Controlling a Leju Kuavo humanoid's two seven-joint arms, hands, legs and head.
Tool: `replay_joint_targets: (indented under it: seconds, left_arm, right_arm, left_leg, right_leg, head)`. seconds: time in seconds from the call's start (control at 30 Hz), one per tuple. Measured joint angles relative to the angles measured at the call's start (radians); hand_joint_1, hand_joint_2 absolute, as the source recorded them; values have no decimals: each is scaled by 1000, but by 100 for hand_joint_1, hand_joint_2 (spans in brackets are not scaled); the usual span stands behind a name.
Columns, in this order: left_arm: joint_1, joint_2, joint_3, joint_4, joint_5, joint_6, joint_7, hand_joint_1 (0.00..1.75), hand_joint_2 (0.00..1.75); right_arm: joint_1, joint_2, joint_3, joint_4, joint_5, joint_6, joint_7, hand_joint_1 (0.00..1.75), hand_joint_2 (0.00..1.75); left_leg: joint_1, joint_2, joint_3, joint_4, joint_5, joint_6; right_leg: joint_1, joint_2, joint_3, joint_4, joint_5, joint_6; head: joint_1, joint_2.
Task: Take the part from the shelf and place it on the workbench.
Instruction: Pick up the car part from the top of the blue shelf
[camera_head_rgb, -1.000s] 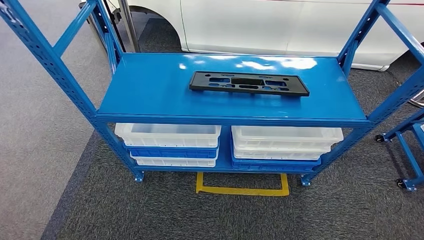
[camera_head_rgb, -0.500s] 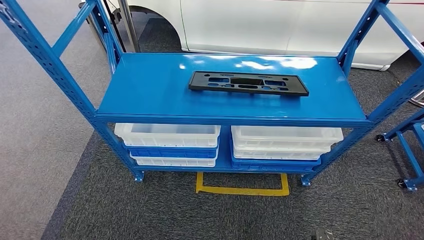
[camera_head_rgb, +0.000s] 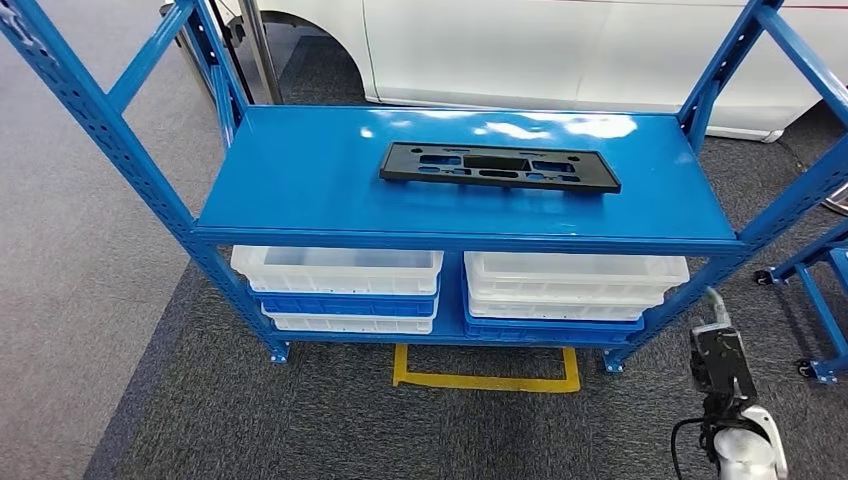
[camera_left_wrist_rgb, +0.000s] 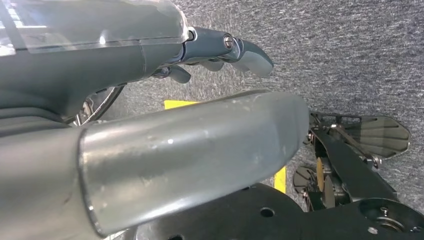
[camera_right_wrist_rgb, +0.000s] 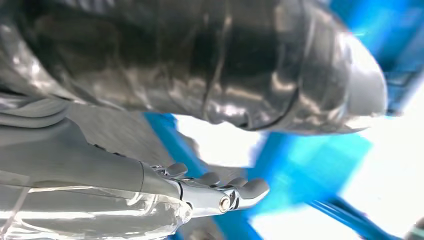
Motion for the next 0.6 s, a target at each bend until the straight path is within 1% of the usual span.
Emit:
replay_joint_targets:
  seconds: [0.1, 0.2, 0.33, 0.43, 0.6]
  left_arm:
    - [0, 0, 3, 0, -9, 0, 2, 0, 0]
    - [0, 0, 6, 0, -13, 0, 4, 0, 0]
    - [0, -1, 15, 0, -19, 0, 5, 0, 0]
    - [-1, -2, 19, 0, -23, 0, 8, 0, 0]
    - [-1, -3, 20, 0, -31, -2, 9, 0, 0]
  right_arm:
    - [46, -16, 38, -187, 6, -14, 25, 0, 0]
    - [107, -25, 71, -352, 37, -50, 38, 0, 0]
    - [194, -34, 125, -538, 137, -131, 63, 0, 0]
    - [246, -41, 163, -634, 198, -182, 79, 0, 0]
    - [275, -56, 207, -708, 215, -186, 95, 0, 0]
  left_leg:
    - [0, -1, -1, 0, 0, 0]
    - [0, -1, -2, 0, 0, 0]
    - [0, -2, -2, -1, 0, 0]
    - [0, -1, -2, -1, 0, 0]
    - [0, -1, -2, -1, 0, 0]
  right_leg:
    - [1, -1, -1, 0, 0, 0]
    - [1, -2, -1, 0, -1, -1]
    - [2, -2, -2, 0, -1, 0]
    - [2, -2, -2, 0, -1, 0]
    - [1, -1, -1, 0, -1, 0]
  head:
    - [0, 0]
    - [0, 0]
    - [0, 0]
    - [0, 0]
    - [0, 0]
